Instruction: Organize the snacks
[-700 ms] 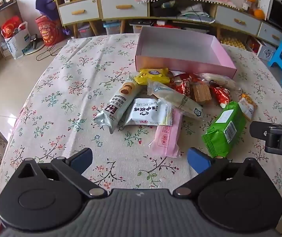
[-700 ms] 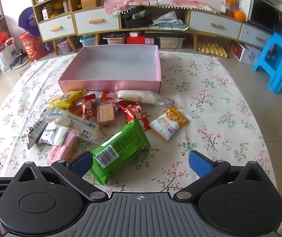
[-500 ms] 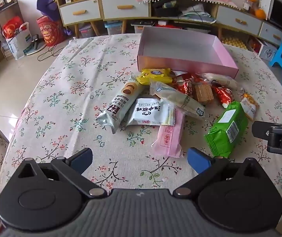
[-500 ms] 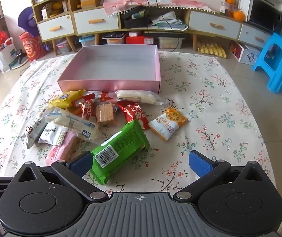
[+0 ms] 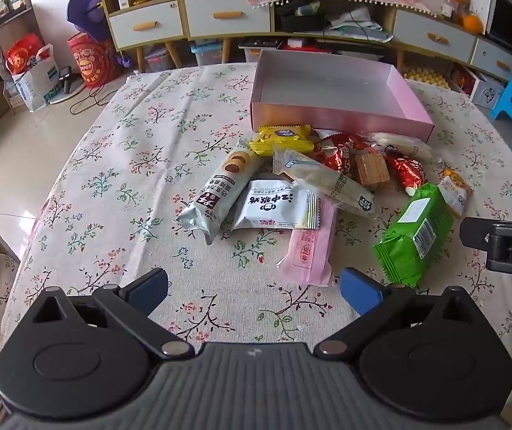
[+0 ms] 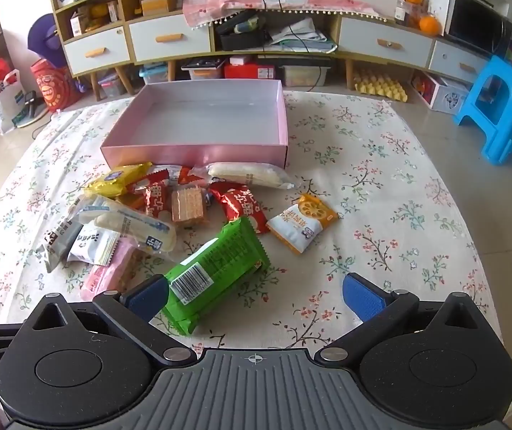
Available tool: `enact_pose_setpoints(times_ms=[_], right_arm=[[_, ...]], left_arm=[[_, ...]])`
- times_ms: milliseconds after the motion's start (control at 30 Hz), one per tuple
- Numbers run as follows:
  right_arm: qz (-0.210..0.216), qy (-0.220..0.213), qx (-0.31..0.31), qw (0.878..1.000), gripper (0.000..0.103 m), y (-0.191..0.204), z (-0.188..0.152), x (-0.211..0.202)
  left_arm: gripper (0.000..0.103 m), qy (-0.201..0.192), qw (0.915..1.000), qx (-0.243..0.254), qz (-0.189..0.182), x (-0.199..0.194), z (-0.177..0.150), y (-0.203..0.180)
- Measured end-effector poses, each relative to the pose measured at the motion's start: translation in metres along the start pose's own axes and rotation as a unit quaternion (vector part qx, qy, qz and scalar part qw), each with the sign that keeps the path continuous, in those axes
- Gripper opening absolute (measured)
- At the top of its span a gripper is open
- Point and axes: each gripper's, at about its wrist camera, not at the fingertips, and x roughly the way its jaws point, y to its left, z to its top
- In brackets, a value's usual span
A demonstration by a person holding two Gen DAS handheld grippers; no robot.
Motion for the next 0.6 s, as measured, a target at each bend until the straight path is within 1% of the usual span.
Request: enact_pose_setpoints(times_ms=[600], right_arm=[[-0.007, -0.001, 0.004, 1.000, 0.103, 0.0009, -0.0003, 0.0007]], left_arm=[[0.102, -0.003, 1.0000, 0.002, 0.003, -0.0003, -0.0005, -0.0016]])
